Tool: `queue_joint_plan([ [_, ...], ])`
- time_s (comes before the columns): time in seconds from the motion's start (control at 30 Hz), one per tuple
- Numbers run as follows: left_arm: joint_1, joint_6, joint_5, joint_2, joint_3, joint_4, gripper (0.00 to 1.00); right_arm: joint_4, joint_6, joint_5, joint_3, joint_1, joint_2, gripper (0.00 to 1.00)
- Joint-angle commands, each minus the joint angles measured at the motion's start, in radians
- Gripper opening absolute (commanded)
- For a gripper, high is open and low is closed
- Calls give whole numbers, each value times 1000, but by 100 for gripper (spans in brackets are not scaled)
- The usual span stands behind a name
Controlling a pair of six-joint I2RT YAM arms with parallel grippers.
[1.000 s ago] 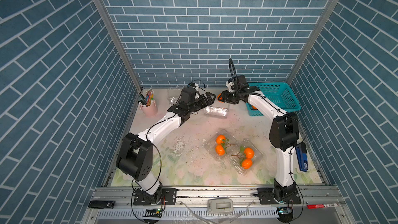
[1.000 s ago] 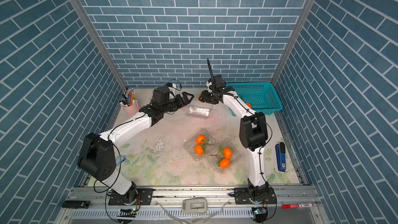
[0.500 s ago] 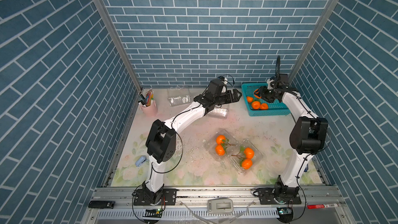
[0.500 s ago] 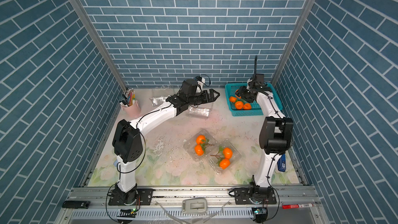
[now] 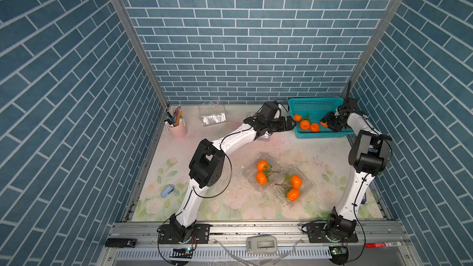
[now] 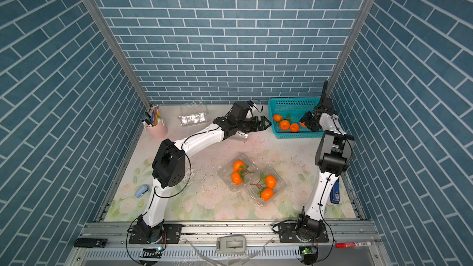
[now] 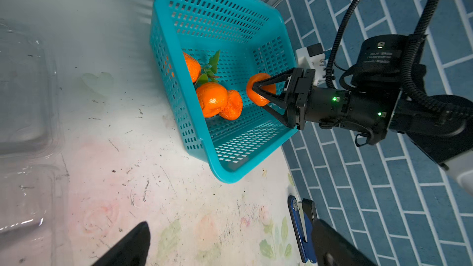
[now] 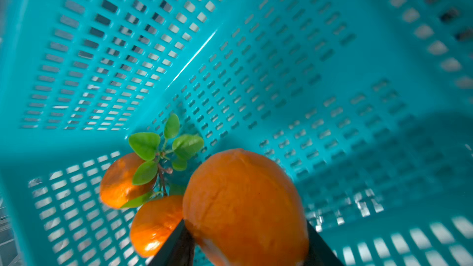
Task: Take oranges out of containers
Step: Place the orange in the basket, then move the packing box to the center of the board.
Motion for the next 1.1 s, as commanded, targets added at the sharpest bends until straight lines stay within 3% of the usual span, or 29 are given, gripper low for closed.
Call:
queue_joint_plan([
  [0.0,-1,11,10,-6,26,-12,99,-54,-8,24,52,5,45,63],
  [0.27,12,79,-17,-79,22,-86,99,-95,-17,28,116,11,-35,80],
  [0.4,32,105,-42,-163,-48,-92,99,-97,-18,22,106,43,-123,83],
  [0.77,180,43,-37,-455,-474,48,99,-45,-26,6,-51,357,-358,88],
  [1.07,226,-57,12,-515,-722,218,99,47,49,-2,-244,534,-345,88],
])
